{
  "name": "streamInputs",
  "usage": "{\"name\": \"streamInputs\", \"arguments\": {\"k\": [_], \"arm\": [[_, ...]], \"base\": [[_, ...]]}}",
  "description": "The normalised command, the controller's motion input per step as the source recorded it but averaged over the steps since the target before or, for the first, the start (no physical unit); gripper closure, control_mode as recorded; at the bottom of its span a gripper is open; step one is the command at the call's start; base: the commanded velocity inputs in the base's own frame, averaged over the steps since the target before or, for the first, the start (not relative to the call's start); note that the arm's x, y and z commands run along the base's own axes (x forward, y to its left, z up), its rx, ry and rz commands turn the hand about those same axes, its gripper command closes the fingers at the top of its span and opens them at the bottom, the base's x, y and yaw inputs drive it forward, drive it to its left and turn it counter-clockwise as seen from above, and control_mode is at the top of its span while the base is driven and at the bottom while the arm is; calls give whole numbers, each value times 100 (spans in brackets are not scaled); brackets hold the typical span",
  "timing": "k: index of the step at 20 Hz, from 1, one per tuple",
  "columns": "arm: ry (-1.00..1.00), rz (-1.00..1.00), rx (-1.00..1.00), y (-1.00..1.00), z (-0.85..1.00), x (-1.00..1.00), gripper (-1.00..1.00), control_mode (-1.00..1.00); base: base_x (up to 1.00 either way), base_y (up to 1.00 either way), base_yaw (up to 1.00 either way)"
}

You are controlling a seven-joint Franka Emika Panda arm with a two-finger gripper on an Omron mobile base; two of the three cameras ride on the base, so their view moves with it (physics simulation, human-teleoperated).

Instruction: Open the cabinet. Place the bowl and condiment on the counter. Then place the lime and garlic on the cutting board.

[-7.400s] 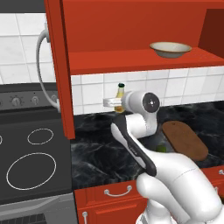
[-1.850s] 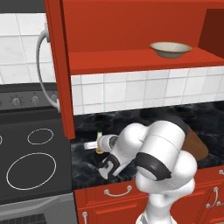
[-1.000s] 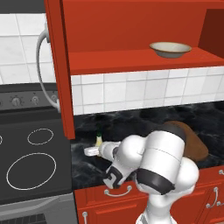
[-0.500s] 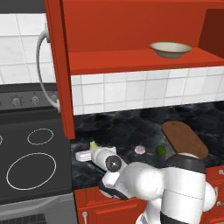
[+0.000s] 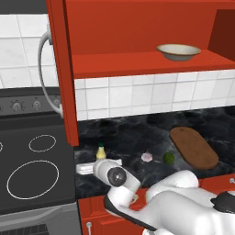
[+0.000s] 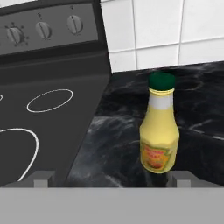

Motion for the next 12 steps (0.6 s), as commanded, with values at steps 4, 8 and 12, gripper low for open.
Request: {"name": "streamInputs", "arguments": {"k": [4,8,12], "arm": [[17,0,0,-63,20,-40,-100,-100],[22,0,1,-81,25,-40,-100,-100],[14,0,2,-85,12,-53,-100,-100]], "base": [[0,0,0],[0,0,0],[0,0,0]]}}
